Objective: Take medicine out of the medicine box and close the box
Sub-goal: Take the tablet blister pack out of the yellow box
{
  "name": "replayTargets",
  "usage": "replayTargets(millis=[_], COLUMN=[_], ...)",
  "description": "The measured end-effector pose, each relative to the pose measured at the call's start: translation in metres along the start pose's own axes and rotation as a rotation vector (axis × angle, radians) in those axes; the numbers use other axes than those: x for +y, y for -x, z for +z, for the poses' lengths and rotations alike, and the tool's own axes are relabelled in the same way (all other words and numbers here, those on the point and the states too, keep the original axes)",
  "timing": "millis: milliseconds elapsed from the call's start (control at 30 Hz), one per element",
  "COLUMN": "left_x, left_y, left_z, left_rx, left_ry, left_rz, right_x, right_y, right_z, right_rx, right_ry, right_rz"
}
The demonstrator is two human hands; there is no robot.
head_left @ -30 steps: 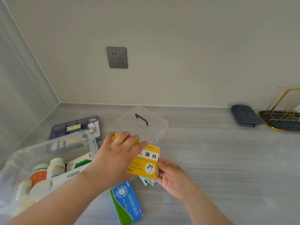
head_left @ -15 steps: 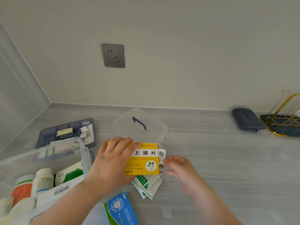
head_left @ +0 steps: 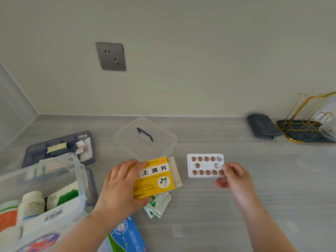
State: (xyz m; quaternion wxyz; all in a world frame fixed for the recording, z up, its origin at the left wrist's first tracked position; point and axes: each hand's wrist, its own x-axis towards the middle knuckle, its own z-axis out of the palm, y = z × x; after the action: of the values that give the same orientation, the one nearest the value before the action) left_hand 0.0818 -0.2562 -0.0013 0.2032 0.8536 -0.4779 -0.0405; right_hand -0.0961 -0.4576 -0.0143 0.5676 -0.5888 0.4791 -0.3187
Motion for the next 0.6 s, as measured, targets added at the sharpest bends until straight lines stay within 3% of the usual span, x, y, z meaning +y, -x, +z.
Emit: replayTargets(millis=[167,500,600], left_x=[0.002,0.007,0.006], left_y=[0.007,0.008,0.009], left_z=[0.01,0.015,0.014], left_rx=[-0.011,-0.008,-0.002], left_ry=[0.035,0.088,0.1], left_rz=[0.003,-0.01,-0.028], right_x=[0.049,0.067,0.061], right_y=[-0.013,-0.011,-0.005], right_z=[-0.028,-0.023,-0.017], right_rx=[0.205,0.228,0.257], right_ry=[0.282,0.776,0.694], right_rz=[0.135,0.099,0.033])
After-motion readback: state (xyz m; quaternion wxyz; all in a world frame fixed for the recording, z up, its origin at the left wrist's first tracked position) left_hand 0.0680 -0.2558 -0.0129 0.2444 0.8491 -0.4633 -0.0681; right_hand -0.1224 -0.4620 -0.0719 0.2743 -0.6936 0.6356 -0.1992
